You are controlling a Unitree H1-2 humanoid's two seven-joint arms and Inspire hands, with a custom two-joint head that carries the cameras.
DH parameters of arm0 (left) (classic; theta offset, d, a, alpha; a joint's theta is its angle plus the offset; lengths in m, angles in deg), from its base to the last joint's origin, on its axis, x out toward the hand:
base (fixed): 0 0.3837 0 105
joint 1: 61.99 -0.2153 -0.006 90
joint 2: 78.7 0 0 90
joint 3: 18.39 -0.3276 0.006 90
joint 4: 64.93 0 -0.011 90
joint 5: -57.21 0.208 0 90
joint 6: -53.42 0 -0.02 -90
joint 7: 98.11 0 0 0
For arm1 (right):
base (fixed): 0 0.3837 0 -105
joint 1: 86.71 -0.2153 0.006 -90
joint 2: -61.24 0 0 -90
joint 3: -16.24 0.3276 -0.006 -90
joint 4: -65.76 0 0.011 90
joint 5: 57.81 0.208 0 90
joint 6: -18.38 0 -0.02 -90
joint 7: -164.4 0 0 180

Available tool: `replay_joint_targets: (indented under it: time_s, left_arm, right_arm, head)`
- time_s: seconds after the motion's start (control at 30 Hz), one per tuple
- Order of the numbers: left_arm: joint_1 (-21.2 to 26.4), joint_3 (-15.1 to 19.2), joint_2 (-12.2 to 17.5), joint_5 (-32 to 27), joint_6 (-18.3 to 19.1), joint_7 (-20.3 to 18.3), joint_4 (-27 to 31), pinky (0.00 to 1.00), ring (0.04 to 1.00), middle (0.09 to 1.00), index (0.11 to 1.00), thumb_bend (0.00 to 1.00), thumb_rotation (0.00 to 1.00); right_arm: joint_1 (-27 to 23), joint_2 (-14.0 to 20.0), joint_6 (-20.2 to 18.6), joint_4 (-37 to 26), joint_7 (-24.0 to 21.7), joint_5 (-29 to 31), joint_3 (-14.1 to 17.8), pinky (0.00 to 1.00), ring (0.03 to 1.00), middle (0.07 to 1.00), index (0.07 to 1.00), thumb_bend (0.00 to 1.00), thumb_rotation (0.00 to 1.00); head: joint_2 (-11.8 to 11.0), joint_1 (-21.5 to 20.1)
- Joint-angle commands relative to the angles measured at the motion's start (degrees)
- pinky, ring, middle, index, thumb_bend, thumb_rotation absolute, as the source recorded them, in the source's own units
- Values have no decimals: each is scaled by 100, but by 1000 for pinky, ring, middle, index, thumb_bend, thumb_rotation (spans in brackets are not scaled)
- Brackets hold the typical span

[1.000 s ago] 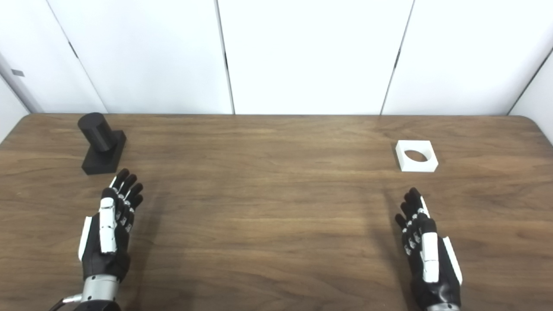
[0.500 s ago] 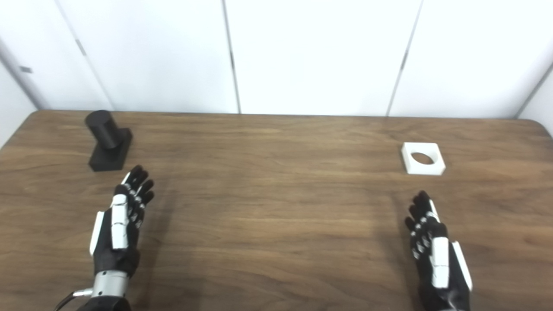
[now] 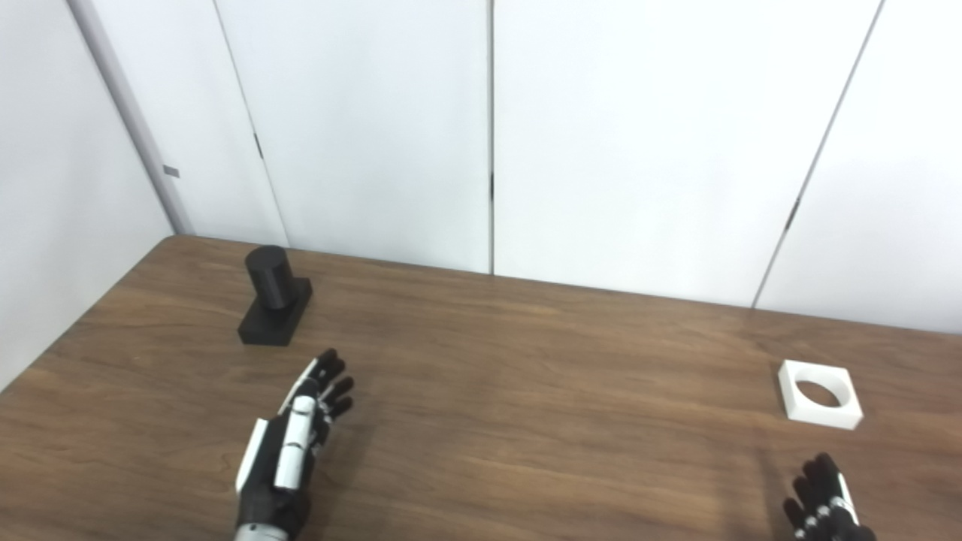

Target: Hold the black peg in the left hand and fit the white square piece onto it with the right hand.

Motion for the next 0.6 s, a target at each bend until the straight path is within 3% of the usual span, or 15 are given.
replay_joint_targets:
  time_s: [0.0,0.33,0.57]
  left_arm:
    - [-602,-51,-310,56,-300,38,68,892,902,938,936,514,908]
    - [-590,-147,-334,150,-375,84,-12,874,904,940,939,478,927]
    - [-575,-153,-326,196,-372,122,-40,871,903,938,937,452,939]
  right_arm:
    - [21,10,173,399,-108,11,61,1000,1000,1000,1000,681,1000]
    - [-23,57,216,506,-189,-58,100,1000,1000,1000,1000,775,1000]
    - [-56,45,367,636,-314,-41,120,1000,1000,1000,1000,759,1000]
  head:
    - [-19,37]
    - [-173,188]
    - [-263,165]
